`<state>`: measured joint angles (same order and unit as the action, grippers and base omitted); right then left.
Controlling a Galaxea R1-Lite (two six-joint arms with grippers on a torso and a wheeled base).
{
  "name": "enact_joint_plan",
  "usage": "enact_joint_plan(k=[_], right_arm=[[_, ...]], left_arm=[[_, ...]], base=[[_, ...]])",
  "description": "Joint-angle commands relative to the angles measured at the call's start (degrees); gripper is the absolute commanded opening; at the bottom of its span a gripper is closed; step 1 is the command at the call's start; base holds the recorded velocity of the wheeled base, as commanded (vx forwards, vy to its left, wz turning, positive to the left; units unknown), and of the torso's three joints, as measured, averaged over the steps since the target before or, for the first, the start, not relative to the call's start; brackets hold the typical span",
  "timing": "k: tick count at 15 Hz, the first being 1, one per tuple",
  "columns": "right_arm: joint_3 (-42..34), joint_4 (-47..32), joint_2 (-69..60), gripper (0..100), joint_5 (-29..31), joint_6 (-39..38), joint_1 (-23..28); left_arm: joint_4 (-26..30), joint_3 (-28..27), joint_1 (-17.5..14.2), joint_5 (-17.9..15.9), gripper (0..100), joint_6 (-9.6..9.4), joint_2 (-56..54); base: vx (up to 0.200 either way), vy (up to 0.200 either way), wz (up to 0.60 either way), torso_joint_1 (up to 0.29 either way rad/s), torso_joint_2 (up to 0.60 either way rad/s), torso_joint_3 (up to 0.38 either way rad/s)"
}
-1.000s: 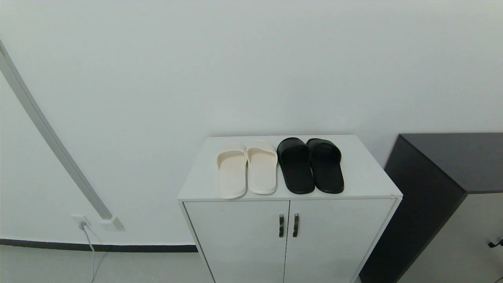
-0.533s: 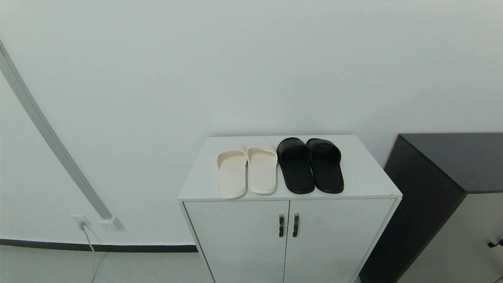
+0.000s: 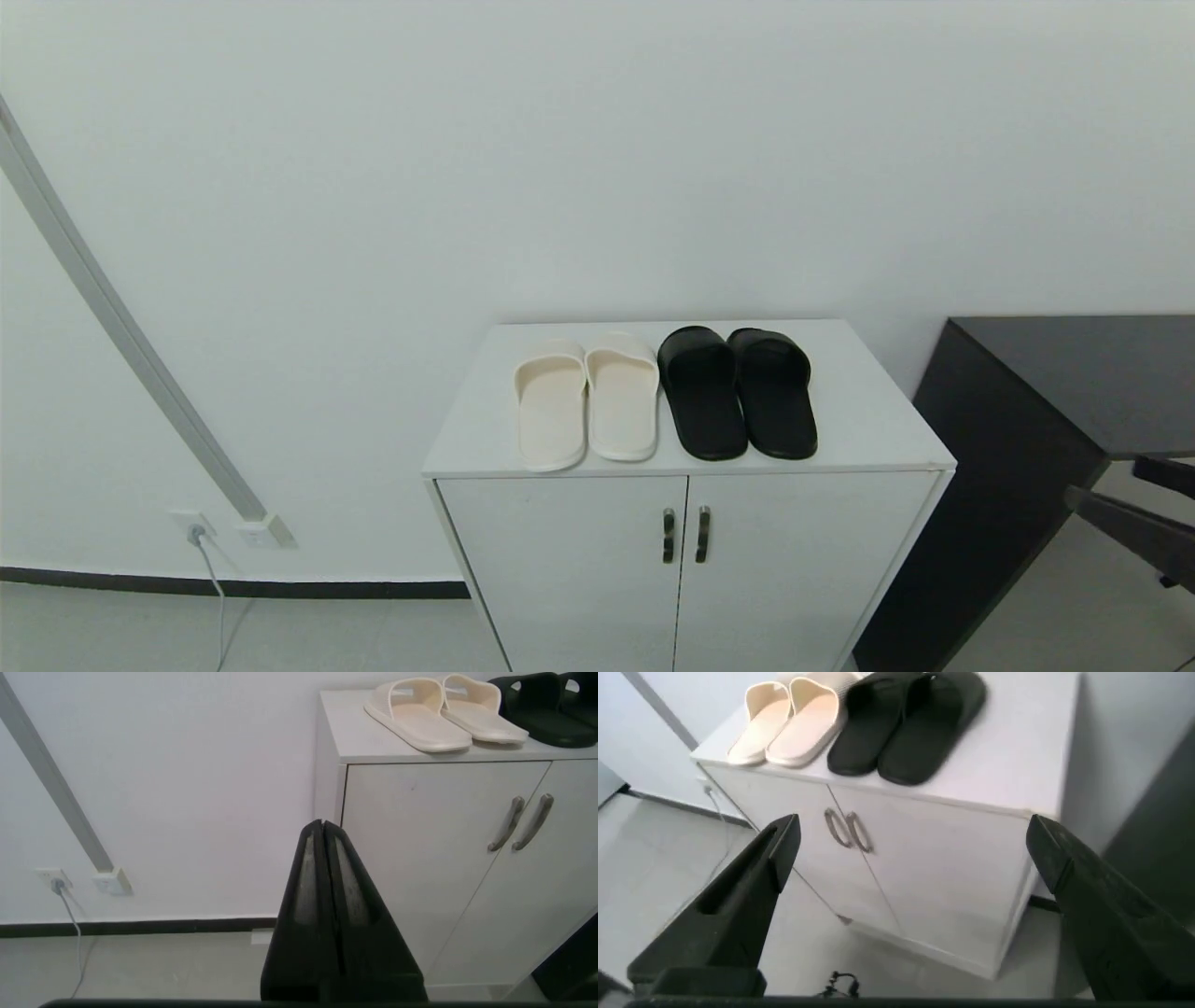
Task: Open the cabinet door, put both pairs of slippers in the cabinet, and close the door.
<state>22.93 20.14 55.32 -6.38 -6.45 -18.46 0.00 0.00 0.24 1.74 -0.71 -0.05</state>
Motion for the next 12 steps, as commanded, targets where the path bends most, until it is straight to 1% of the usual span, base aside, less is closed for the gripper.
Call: enact_joint_plan(k=[1,4,7,10,12], right_arm=[[8.6,8.7,22.0,100,11.9,-4.4,-13.8],[18.0,9.0,33.6,100,19.4,-7.4,-16.5],[27.3,10.0,43.6,100,28.3,-8.1,-19.0],[35.3,11.7,52.4,100,34.0,-8.1,-19.3],[38.9,12.1,57.3,100,37.2,-8.1,-19.2]], left_arm=[[0.0,0.0,0.0,0.0,0,-0.17,0.0],[0.0,0.0,0.0,0.0,0,-0.17,0.0],[0.0,0.0,0.0,0.0,0,-0.17,0.0],[0.0,0.0,0.0,0.0,0,-0.17,0.0],[0.0,0.0,0.0,0.0,0,-0.08,0.0]], base=[[0.000,0.000,0.00,0.000,0.00,0.000],[0.000,0.000,0.00,0.000,0.00,0.000],[0.000,0.000,0.00,0.000,0.00,0.000],[0.000,0.000,0.00,0.000,0.00,0.000],[0.000,0.000,0.00,0.000,0.00,0.000]])
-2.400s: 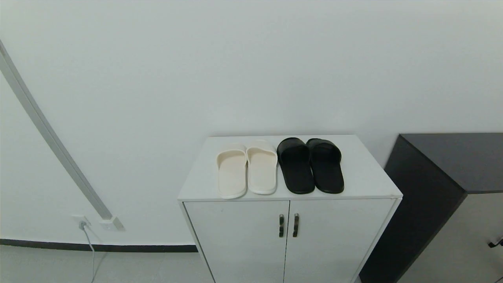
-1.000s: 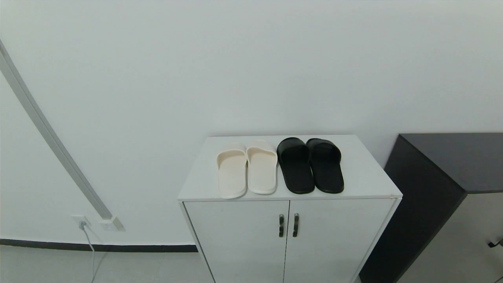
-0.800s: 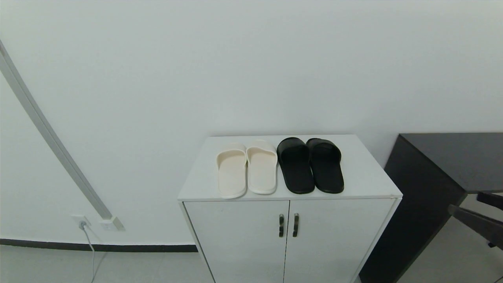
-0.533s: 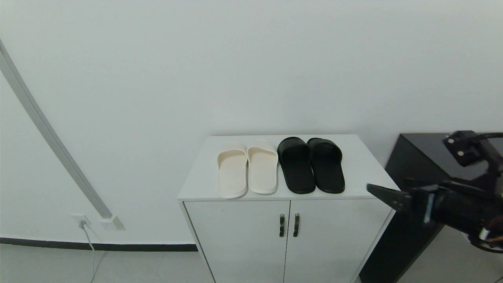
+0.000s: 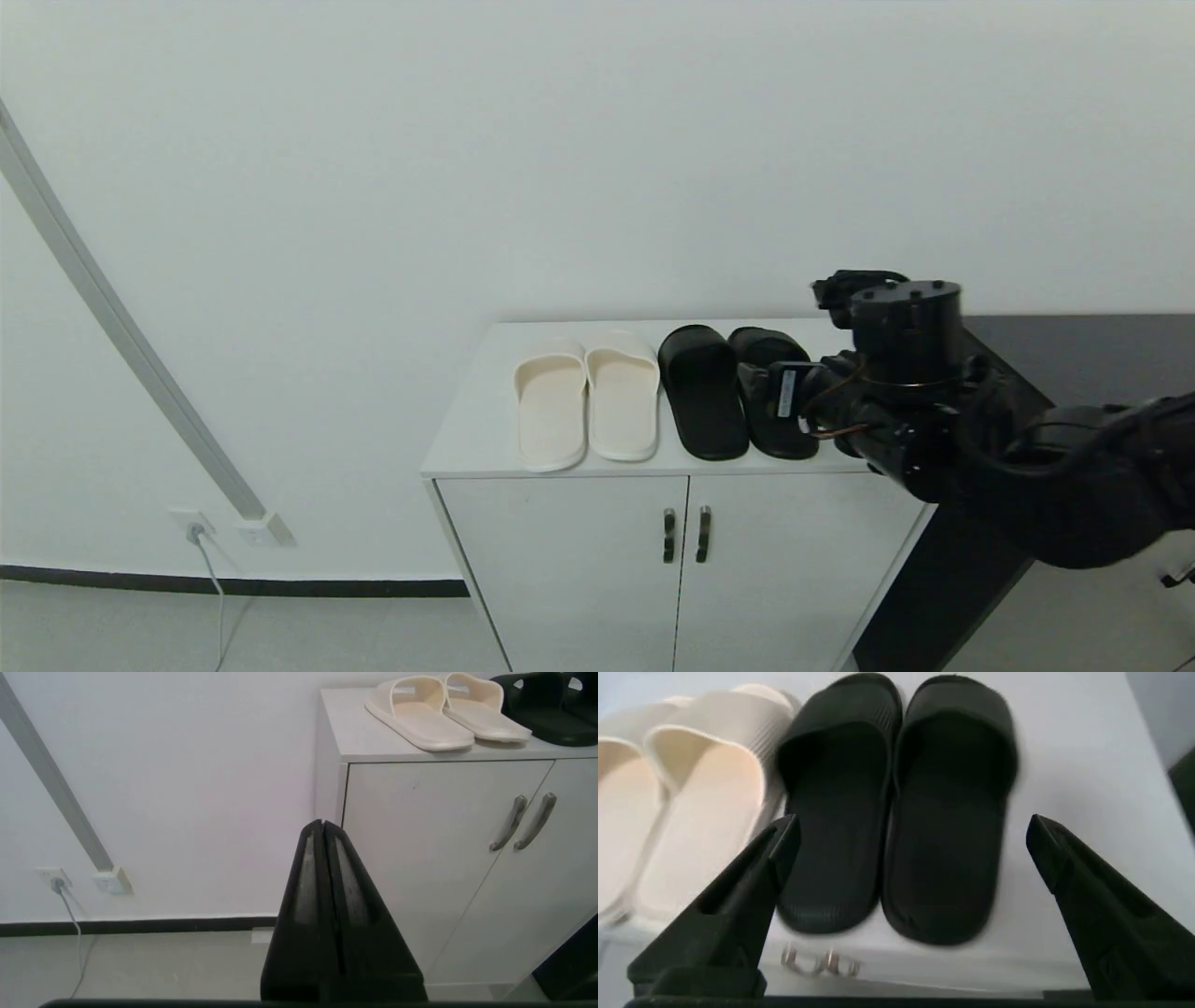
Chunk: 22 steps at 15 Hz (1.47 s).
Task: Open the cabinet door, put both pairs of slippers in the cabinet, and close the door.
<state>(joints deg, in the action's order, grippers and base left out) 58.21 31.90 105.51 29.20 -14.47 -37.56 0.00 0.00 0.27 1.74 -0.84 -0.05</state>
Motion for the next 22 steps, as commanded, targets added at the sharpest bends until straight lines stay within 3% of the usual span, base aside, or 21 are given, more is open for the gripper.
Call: enact_joint_plan(k=[1,3,9,21,22], right_arm=[[4.9,1.7,9.5,100,2.5,0.0,0.1],[7.1,5.3,13.1,100,3.0,0.6,0.1],[16.1,5.4,19.5,100,1.5,5.6,3.8],[32.6,-1.3,28.7,100,-0.6,7.0,6.9],[33.3,-1.3,29.2,0,-0.6,7.0,7.1]], left_arm=[[0.0,0.0,0.0,0.0,0,0.05,0.0],[0.0,0.0,0.0,0.0,0,-0.04,0.0],[0.0,0.0,0.0,0.0,0,0.05,0.0],[0.0,0.0,0.0,0.0,0,0.14,0.0],[0.0,0.0,0.0,0.0,0,0.14,0.0]], base=[[0.000,0.000,0.00,0.000,0.00,0.000],[0.000,0.000,0.00,0.000,0.00,0.000],[0.000,0.000,0.00,0.000,0.00,0.000],[0.000,0.000,0.00,0.000,0.00,0.000],[0.000,0.000,0.00,0.000,0.00,0.000]])
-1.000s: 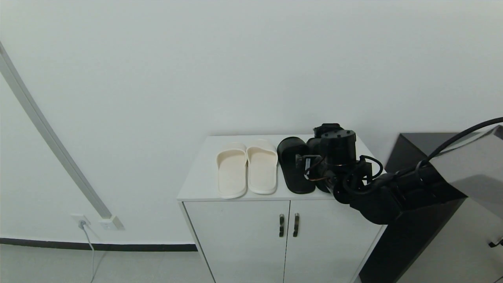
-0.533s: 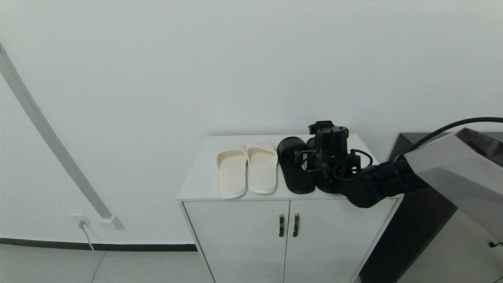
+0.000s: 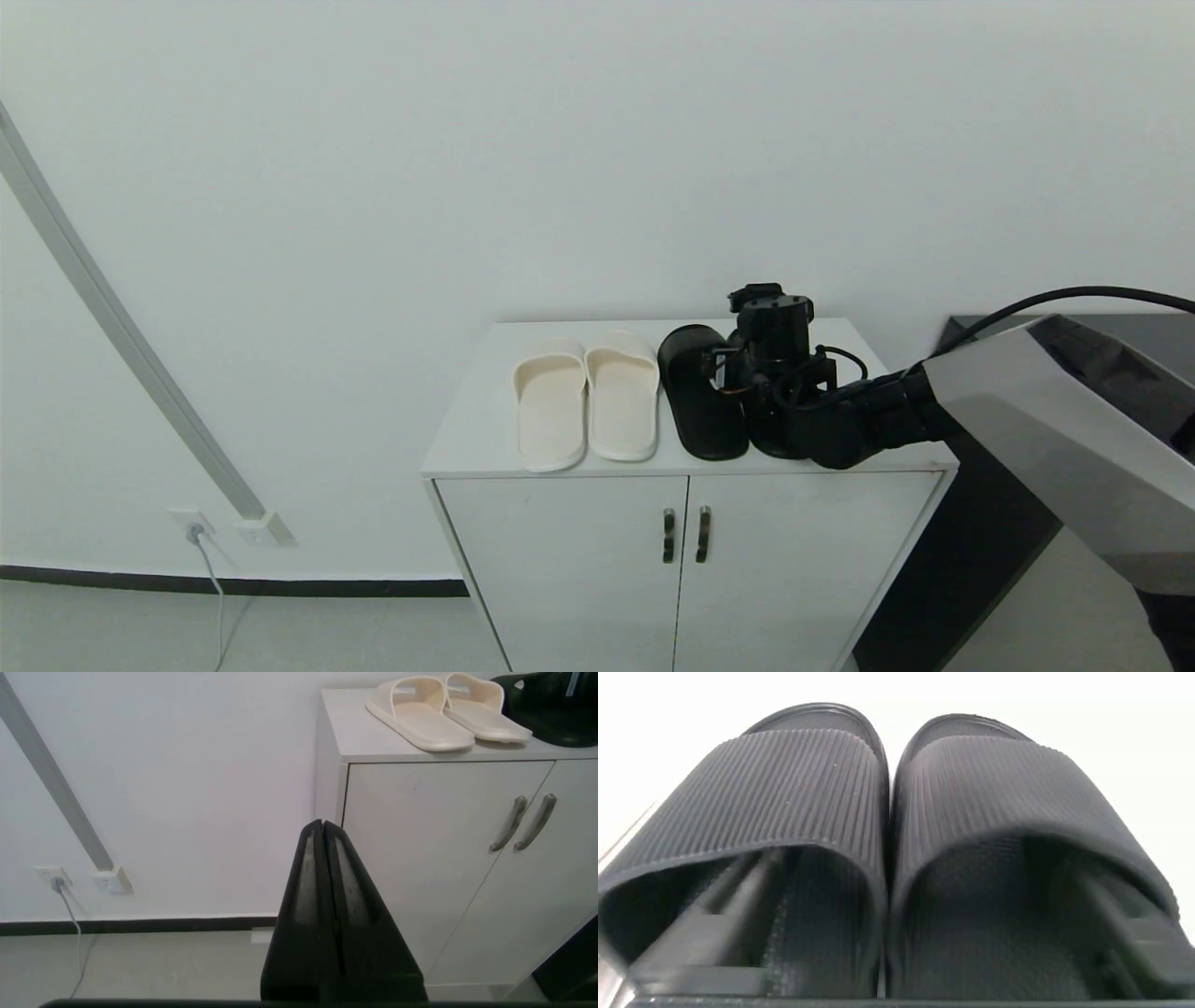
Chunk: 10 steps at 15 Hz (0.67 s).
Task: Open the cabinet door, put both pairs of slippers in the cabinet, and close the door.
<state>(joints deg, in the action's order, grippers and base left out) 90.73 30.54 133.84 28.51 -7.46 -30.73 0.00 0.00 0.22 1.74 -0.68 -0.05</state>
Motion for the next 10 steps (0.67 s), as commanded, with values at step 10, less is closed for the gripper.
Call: enact_joint_plan(k=[10], right_arm=[[-0.4,0.4,-2.3,0,0.1,0.0,-0.2]], left_arm=[[0.0,0.0,0.0,0.0,0,-0.02,0.0]], base=[[0.000,0.000,0.00,0.000,0.00,0.000]])
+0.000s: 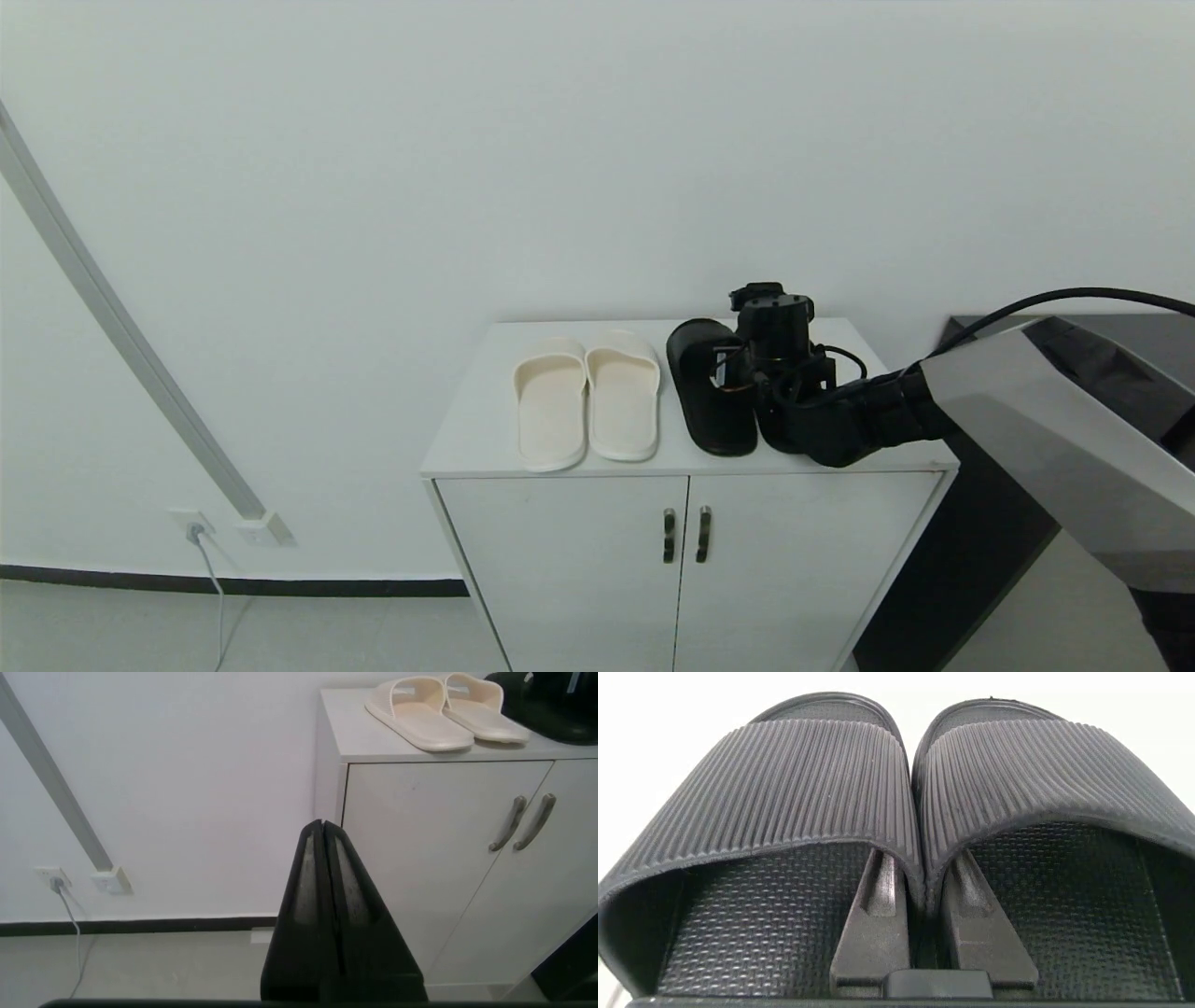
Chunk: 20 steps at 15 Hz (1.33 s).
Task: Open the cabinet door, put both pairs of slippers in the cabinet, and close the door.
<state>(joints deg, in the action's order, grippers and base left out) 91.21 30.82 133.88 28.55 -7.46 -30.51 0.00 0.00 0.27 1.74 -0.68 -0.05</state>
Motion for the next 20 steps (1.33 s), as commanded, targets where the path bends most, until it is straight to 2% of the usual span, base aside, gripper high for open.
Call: enact_joint_plan(k=[1,3,7,9,11,15,17,20], right_arm=[[-2.9,0.1,-4.5,0,0.0,0.0,-1.0],[-9.3,0.2,-10.0,0,-0.9,0.1,-2.3],[-22.9,2.6,-20.6,0,-7.5,0.1,-5.4],[-31.3,4.0,-28.0,0,-14.7,0.9,-6.9],[-36.5,4.1,-32.5,0,-19.3,1.0,-7.5],[-48.5,4.1,-42.8,0,-32.3,2.9,-8.2],[-53.1,4.2,-46.3,0,-34.7,5.2,-9.2],[-55.1,4.2,-47.3,0,-35.0,5.1,-10.6]], left_arm=[[0.0,0.0,0.0,0.0,0,-0.02,0.0],[0.0,0.0,0.0,0.1,0,0.24,0.0],[0.0,0.0,0.0,0.1,0,0.33,0.0],[0.0,-0.1,0.0,0.1,0,0.33,0.0],[0.0,0.0,0.0,0.0,0,0.33,0.0],[0.0,-0.1,0.0,0.0,0,0.33,0.0],[0.0,0.0,0.0,0.0,0,0.33,0.1],[0.0,0.0,0.0,0.1,0,0.33,0.0]], base=[[0.000,0.000,0.00,0.000,0.00,0.000],[0.000,0.000,0.00,0.000,0.00,0.000],[0.000,0.000,0.00,0.000,0.00,0.000],[0.000,0.000,0.00,0.000,0.00,0.000],[0.000,0.000,0.00,0.000,0.00,0.000],[0.000,0.000,0.00,0.000,0.00,0.000],[0.000,0.000,0.00,0.000,0.00,0.000],[0.000,0.000,0.00,0.000,0.00,0.000]])
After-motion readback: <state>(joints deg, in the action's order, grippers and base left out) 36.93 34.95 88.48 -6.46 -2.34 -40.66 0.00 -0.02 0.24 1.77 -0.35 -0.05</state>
